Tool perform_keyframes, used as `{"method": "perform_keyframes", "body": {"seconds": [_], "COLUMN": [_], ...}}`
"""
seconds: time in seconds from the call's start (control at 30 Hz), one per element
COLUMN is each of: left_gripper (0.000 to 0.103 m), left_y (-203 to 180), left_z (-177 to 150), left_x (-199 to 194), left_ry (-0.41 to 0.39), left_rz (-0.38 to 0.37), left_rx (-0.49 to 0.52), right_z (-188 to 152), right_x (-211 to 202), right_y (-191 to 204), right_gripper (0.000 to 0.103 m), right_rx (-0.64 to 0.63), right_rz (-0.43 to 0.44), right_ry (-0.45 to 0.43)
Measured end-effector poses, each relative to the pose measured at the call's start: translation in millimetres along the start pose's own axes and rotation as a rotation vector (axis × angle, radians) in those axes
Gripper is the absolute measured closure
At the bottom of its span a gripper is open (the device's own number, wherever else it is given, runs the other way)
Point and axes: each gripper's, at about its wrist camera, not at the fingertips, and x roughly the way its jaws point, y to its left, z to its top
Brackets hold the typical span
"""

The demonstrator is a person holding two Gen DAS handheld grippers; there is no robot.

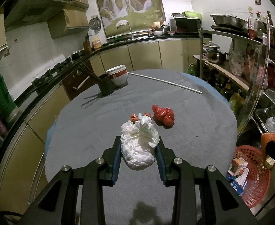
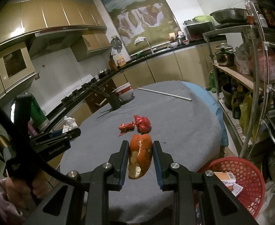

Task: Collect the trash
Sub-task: 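Lift the tissue and orange peel and hold them above the table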

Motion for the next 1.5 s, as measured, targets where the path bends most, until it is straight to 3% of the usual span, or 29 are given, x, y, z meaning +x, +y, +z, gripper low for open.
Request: {"method": "perform_keyframes", "body": {"seconds": [1.5], "left_gripper": [0.067], "left_y": [-24.0], "left_z": [-9.3], "left_x": [-6.0], "left_ry": [0.012], "left_rz": [-0.001], "left_rx": [0.057], "right_z": [-6.1], "right_x": [5.7], "right_y": [-8.3], "right_gripper": [0.075], "right_rx": [0.019], "right_rz": [0.017], "right_ry": [0.029]}}
